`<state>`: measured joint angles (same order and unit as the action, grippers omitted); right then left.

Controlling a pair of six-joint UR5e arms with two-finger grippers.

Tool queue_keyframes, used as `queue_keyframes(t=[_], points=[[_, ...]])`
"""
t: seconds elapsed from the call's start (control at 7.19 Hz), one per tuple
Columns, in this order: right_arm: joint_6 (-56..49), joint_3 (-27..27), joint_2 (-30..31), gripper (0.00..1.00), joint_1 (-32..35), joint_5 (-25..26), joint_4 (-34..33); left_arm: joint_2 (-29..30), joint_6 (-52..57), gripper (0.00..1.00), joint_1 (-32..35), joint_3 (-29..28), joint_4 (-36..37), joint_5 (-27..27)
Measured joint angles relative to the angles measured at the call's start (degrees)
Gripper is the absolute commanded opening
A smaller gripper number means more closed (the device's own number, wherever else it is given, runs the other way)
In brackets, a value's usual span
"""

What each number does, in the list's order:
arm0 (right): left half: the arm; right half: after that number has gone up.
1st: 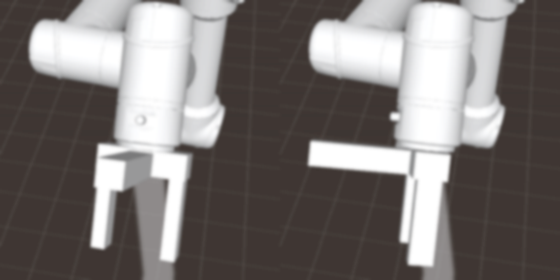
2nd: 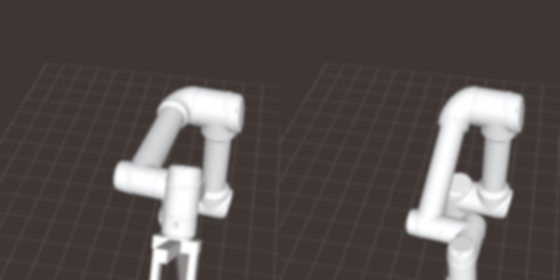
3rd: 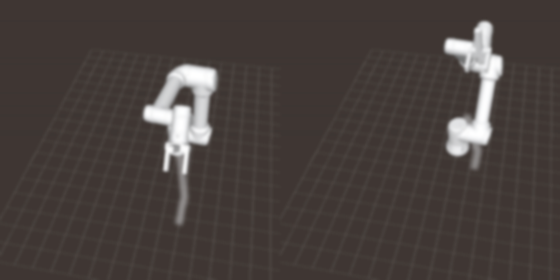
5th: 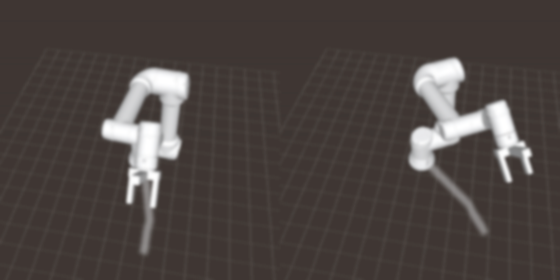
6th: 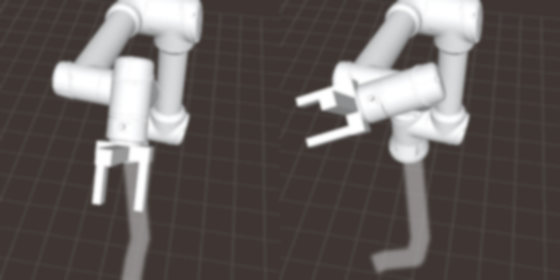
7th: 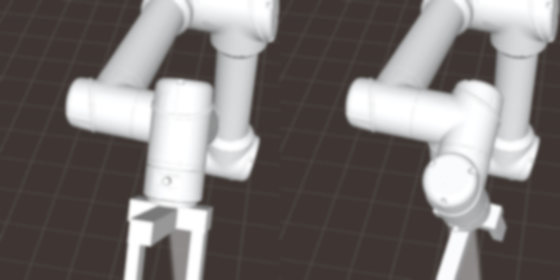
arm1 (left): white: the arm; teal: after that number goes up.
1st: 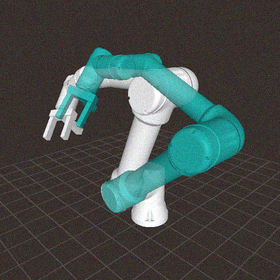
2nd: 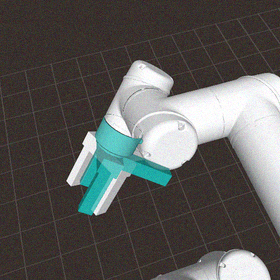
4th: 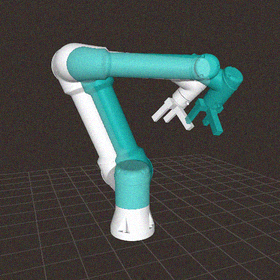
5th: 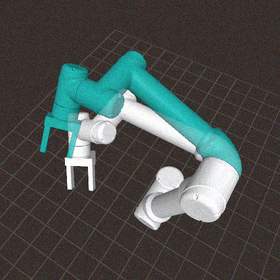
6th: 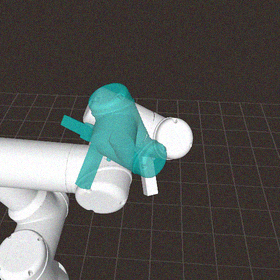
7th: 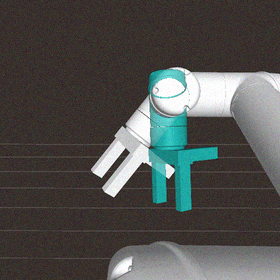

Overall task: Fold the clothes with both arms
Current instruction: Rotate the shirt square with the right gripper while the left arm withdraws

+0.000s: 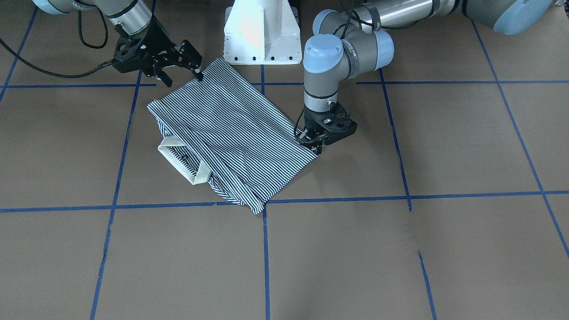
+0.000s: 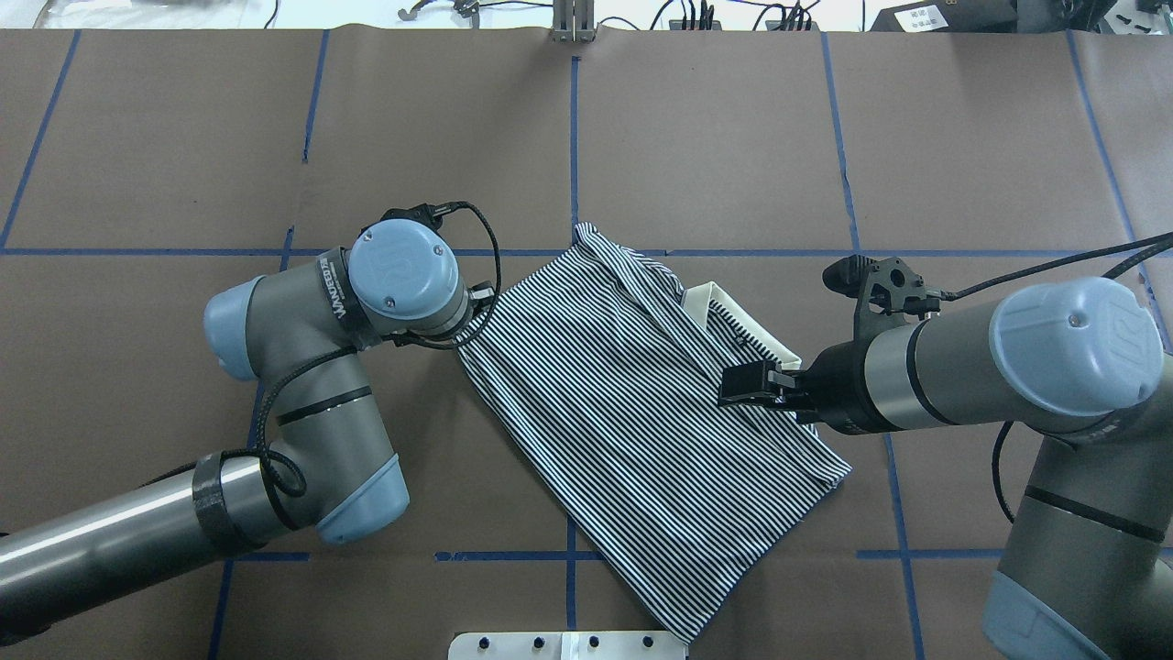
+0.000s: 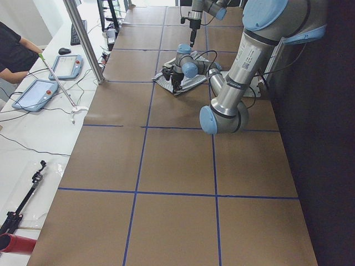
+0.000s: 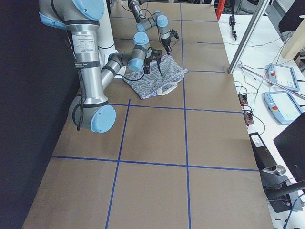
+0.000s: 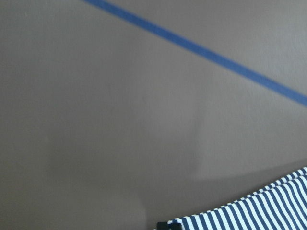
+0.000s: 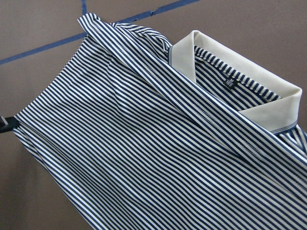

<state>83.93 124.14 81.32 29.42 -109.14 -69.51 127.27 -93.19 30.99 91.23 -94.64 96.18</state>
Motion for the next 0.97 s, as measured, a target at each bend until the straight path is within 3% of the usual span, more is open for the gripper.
queue_keyframes(t=[0.56,0.97], points=[[0.0,-0.1,-0.3,1.00,0.1,0.2,0.0,10.2,10.0,0.00,9.8,-19.0,-12.4,-0.1],[0.0,-0.1,-0.3,1.00,0.2,0.1,0.1,17.2,14.3,0.00,11.5,-34.0,-26.1,-3.4]])
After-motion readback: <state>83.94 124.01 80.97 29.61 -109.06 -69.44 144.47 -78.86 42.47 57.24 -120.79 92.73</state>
